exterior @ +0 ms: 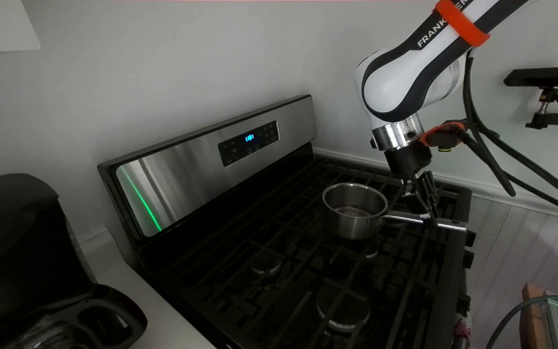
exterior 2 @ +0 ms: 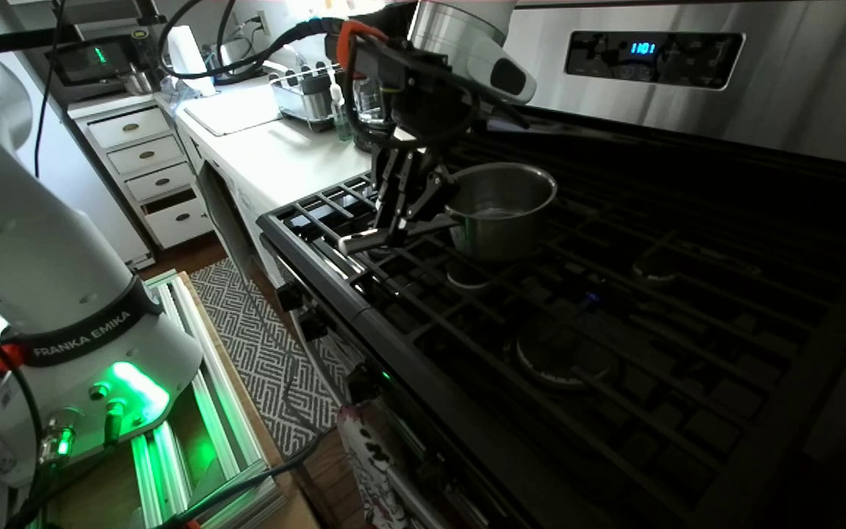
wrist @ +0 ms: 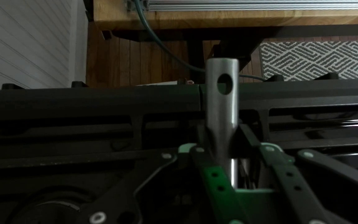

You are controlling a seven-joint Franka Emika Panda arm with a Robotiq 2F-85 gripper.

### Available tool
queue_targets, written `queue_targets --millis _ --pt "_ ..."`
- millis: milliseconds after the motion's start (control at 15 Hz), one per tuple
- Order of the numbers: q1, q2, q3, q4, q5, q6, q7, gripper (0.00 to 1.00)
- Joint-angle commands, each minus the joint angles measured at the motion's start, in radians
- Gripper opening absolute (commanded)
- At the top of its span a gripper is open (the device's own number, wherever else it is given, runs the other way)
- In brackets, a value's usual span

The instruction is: Move the silver pot to the left

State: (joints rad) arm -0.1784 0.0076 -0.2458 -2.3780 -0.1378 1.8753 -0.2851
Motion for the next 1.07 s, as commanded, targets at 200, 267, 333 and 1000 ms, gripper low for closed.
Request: queue_targets --millis 200,267,333,1000 --pt "-0.002 -0.002 0.026 0.009 -0.005 0.012 -0.042 0.07" --pt "0.001 -0.005 0.033 0.007 -0.013 0.017 -0.044 0.07" --pt "0.005 -0.004 0.041 0.007 -0.021 0.02 -0.048 0.07" --pt "0.046 -0.001 0.112 0.027 -0.041 0.038 -0.093 0.07"
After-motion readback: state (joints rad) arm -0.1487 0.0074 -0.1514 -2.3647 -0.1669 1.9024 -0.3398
